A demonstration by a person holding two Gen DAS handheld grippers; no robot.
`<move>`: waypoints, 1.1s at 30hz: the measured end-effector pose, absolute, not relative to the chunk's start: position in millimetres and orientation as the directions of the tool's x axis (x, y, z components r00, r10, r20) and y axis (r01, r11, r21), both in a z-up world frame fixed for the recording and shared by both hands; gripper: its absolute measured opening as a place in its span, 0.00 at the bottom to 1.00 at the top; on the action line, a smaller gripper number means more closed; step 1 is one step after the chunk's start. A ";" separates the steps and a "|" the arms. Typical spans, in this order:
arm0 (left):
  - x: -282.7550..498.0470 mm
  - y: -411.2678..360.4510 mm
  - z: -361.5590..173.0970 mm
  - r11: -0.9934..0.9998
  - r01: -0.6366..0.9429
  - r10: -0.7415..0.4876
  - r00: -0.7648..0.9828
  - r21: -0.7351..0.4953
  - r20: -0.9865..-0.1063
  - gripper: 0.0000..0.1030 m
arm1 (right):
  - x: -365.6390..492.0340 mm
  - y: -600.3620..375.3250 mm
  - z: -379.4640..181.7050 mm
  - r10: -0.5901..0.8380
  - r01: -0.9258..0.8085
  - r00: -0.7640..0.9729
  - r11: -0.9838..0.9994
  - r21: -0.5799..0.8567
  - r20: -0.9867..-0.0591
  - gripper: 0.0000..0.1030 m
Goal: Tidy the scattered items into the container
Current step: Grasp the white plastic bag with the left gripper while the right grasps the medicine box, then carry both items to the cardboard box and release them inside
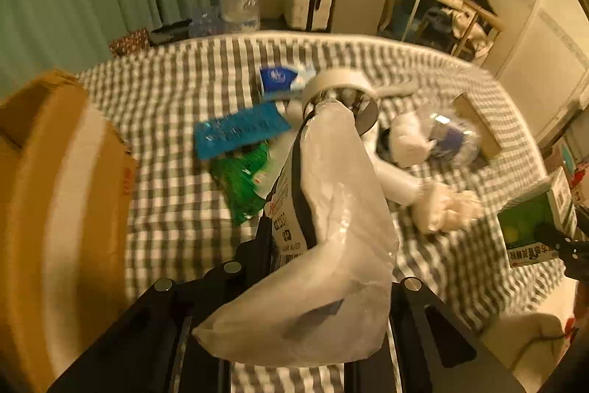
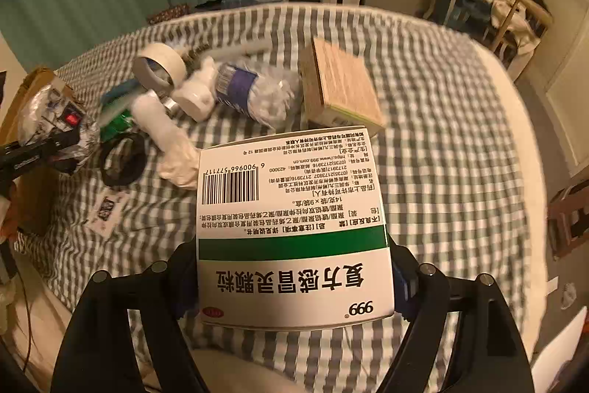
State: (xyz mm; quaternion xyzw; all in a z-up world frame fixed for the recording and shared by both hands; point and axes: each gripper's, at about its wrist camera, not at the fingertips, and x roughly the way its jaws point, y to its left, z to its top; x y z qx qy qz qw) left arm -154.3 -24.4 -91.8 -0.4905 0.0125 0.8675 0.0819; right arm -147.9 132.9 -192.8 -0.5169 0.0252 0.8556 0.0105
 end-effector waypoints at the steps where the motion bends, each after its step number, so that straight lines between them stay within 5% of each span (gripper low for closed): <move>1: -147.8 -26.6 -81.0 -0.986 -0.158 0.134 -0.518 -0.060 -0.845 0.16 | -142.3 125.7 -181.5 0.006 -0.034 -0.482 -0.999 0.012 -0.876 0.76; 10: -99.1 -79.3 10.6 -0.981 -0.166 0.186 -0.635 -0.104 -0.750 0.16 | -94.9 72.7 -94.2 0.010 0.042 -0.608 -0.998 -0.046 -0.794 0.76; 19: -63.2 -165.0 86.7 -0.992 -0.124 0.107 -0.729 -0.023 -0.676 0.16 | -67.7 -40.0 -6.5 -0.185 0.263 -0.712 -0.965 -0.013 -0.678 0.77; 25: -72.4 -230.0 82.0 -1.000 -0.002 0.004 -0.723 -0.003 -0.691 0.16 | -92.0 -128.2 11.1 -0.344 0.387 -0.686 -0.919 0.078 -0.641 0.77; 33: -104.9 -272.4 24.4 -0.999 0.026 0.002 -0.677 -0.026 -0.736 0.16 | -162.7 -234.4 -36.8 -0.466 0.465 -0.527 -0.858 0.217 -0.711 0.77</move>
